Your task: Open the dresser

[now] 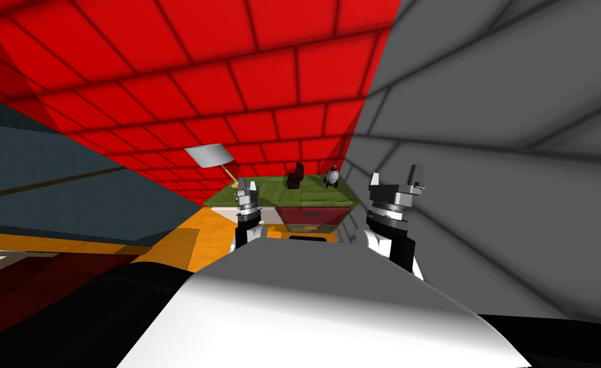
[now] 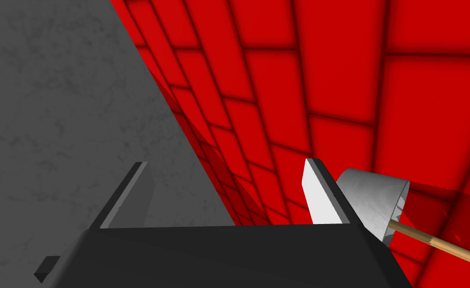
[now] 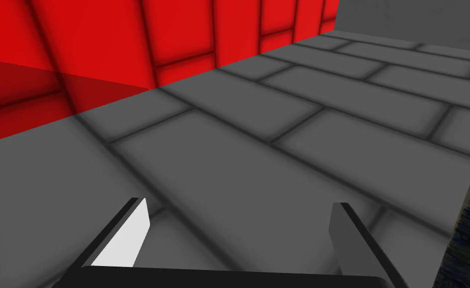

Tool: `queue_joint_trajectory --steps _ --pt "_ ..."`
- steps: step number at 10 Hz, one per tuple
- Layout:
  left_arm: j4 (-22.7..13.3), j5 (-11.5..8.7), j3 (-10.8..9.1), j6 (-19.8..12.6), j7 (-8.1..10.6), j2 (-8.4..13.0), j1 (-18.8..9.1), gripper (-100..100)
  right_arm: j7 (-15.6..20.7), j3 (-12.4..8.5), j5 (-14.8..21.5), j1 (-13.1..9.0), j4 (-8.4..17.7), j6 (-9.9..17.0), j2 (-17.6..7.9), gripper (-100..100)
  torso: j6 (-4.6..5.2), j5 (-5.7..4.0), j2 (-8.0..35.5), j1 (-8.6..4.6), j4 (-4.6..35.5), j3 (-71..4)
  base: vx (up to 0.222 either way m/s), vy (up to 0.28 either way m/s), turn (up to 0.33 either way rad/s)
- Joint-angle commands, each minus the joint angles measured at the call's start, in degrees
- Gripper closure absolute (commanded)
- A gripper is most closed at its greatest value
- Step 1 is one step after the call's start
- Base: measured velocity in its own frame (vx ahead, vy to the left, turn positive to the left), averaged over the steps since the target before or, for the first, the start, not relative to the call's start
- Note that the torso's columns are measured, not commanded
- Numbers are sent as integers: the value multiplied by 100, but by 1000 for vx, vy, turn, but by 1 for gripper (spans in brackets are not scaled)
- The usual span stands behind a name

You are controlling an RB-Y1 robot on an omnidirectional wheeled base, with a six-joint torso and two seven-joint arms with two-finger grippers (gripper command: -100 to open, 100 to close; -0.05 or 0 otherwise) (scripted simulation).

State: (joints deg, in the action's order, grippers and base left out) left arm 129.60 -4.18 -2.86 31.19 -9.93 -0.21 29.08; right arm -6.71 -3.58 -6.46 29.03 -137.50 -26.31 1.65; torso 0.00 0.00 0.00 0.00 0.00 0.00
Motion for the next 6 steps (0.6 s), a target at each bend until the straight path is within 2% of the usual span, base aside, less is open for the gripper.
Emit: queue_joint_trajectory --steps 1,6 --pt "0 0 0 0 0 0 0 0 0 0 0 0 0 0 0 0 0 0 232 0 235 -467 0 0 0" --pt "1 0 0 0 0 0 0 0 0 0 0 0 -1 0 0 0 0 0 2269 0 2268 -4536 0 0 0"
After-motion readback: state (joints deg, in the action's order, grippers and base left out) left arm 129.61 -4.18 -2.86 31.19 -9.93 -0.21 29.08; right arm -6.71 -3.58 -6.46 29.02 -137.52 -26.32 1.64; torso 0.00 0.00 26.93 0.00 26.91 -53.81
